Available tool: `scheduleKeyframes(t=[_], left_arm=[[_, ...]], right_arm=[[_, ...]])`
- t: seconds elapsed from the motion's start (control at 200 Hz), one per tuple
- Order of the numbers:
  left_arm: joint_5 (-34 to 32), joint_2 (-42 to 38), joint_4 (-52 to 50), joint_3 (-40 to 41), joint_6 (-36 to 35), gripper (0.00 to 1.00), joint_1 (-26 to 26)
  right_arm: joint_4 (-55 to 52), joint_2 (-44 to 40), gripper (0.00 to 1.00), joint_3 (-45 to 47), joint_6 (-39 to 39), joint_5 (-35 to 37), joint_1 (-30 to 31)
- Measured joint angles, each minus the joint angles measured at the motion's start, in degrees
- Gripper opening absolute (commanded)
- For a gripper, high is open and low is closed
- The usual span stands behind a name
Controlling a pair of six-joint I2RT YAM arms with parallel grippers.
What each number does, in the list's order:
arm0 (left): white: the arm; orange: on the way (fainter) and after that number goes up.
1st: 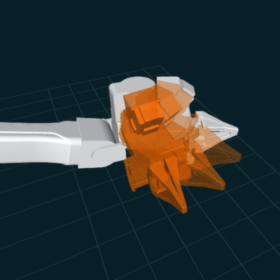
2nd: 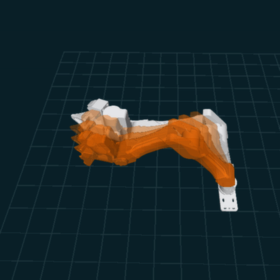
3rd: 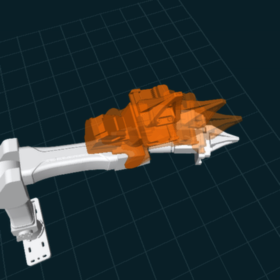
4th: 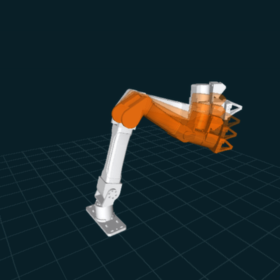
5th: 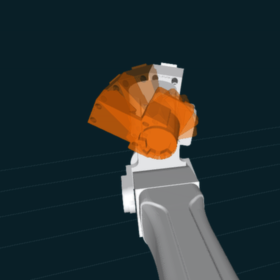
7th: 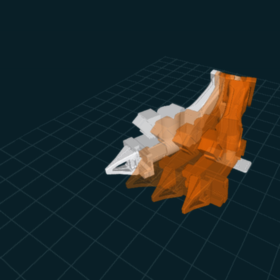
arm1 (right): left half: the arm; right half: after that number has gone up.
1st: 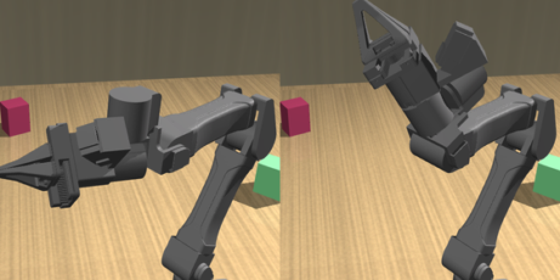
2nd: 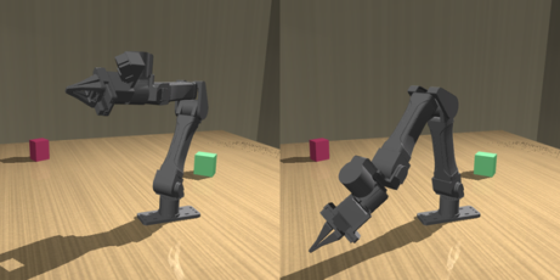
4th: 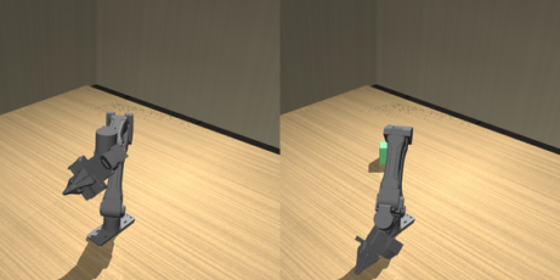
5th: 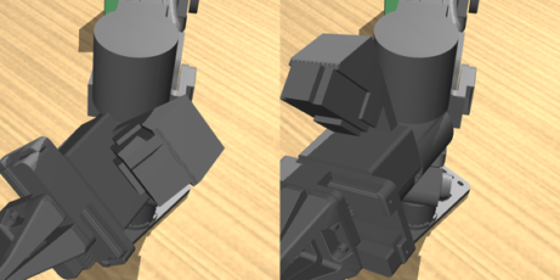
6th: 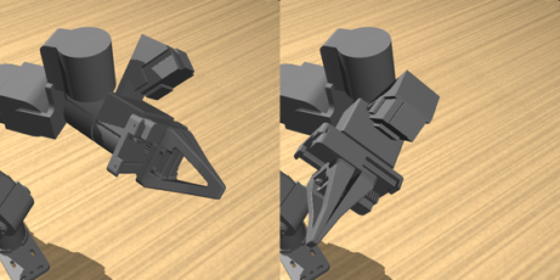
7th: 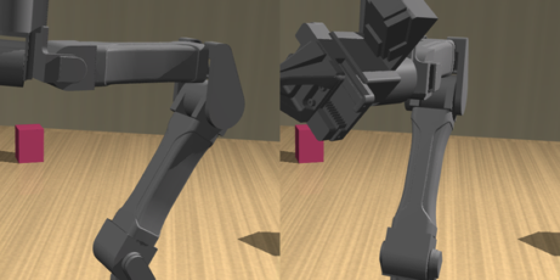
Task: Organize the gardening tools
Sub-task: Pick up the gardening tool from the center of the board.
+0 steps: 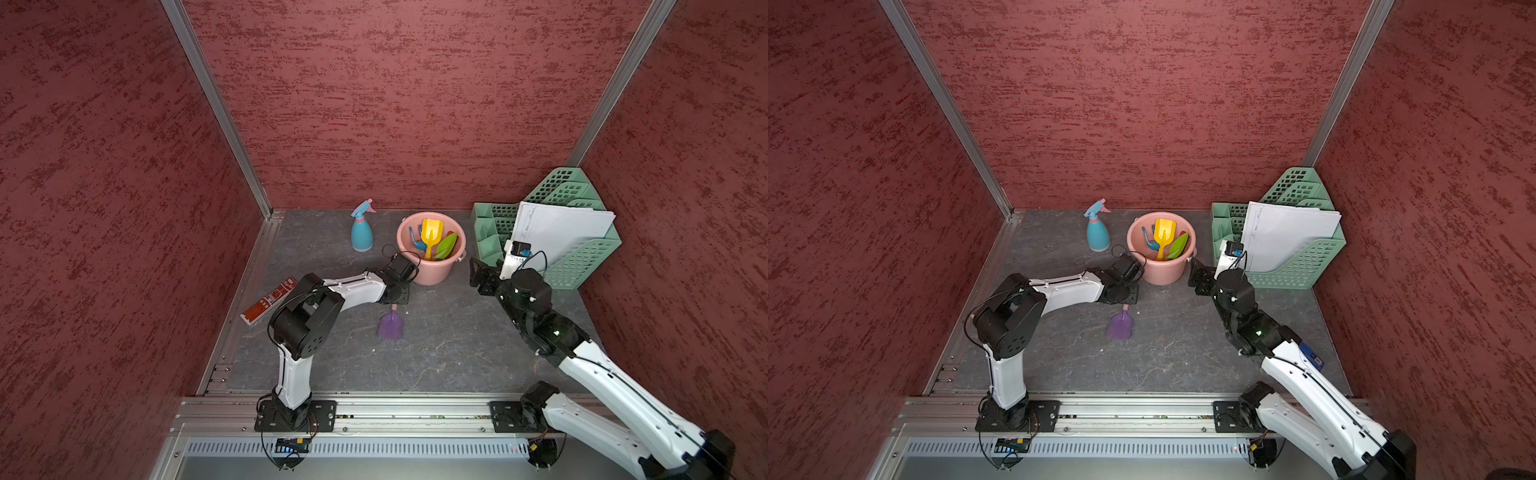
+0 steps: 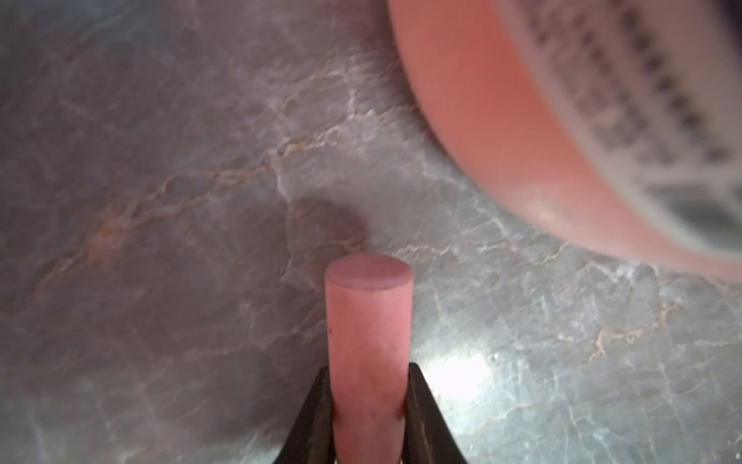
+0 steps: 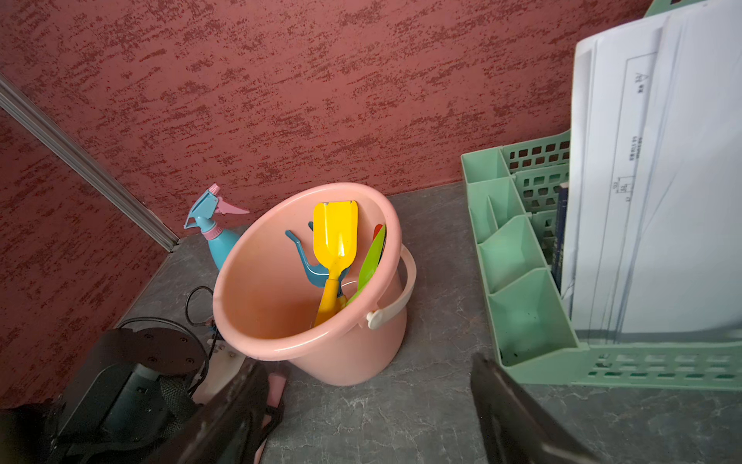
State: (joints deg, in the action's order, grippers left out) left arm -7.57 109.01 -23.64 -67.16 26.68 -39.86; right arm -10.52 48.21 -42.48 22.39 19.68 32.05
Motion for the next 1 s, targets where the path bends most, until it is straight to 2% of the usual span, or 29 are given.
scheduleKeyframes(t=[0.195, 0.516, 0.756, 0.996], left_arm=[[0.11, -8.24, -2.84, 6.19, 4.07, 0.00, 0.00], [-3.37, -26.21, -2.86, 6.60, 14.03, 0.00, 0.00], [-7.48, -34.88, -2.01, 8.48, 24.94, 0.00, -0.39], [-14.14, -40.59, -1.64, 10.97, 35.63, 0.00, -3.48]], right_arm=[[-1.40, -0.74, 0.84, 1.40, 1.81, -7.30, 0.11], [3.04, 0.13, 0.85, 9.64, 4.26, -21.07, 4.83], [10.80, 4.50, 0.85, 9.84, 4.13, -26.40, 11.28], [16.52, 8.46, 0.86, 8.41, 3.91, -28.98, 14.75]])
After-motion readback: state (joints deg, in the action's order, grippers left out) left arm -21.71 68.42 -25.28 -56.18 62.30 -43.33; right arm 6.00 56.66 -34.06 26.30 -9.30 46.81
